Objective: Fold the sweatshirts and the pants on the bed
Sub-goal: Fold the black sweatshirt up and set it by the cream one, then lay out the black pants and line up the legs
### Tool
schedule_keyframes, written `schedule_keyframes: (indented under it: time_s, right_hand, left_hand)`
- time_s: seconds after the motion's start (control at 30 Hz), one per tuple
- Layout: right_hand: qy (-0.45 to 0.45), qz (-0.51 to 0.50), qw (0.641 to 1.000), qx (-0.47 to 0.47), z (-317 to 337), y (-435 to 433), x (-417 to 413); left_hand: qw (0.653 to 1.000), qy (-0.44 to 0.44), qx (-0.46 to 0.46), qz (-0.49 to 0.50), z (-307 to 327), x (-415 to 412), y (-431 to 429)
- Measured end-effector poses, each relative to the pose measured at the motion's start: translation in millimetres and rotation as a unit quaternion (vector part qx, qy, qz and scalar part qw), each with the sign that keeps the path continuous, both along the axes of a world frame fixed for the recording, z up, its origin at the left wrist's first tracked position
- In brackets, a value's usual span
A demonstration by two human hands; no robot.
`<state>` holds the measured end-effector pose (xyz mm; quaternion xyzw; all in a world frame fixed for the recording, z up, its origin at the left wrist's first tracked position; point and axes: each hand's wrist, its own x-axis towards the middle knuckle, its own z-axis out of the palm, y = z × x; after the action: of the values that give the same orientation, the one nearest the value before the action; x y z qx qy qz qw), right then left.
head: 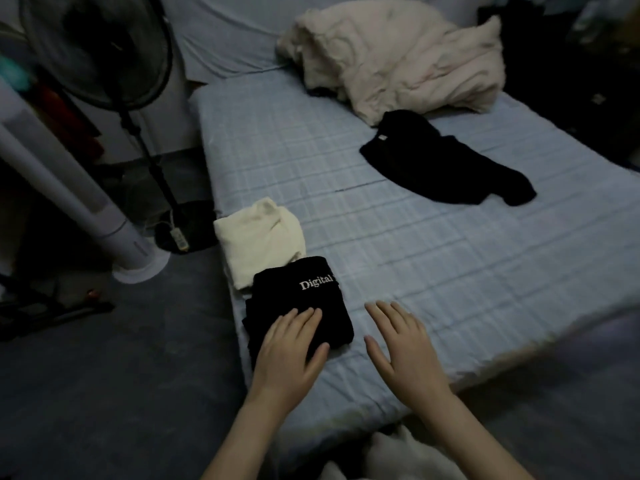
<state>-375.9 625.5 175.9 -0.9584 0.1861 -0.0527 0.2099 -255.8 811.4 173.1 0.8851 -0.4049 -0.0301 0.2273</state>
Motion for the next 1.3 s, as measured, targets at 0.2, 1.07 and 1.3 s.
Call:
schedule_keyframes:
  time_s: [0.2, 1.07, 1.3]
  right_hand:
    - [-0.030, -0.116, 0.993, 0.009, 24.9, -5.4, -38.7]
    - [-0.035, -0.288, 0.957, 0.008, 21.8, -340.2, -287.2]
    - [-0.024, -0.266, 0.963, 0.033, 8.9, -445.5, -275.3]
  left_hand:
    - [0.994, -0.024, -0.051, -0.094, 32.1, 13.8, -36.1]
    - [0.966, 0.045, -0.026, -0.253, 23.7, -205.0, -415.5]
    - [0.970, 0.043, -0.007, -0.238, 1.8, -194.2, -515.9]
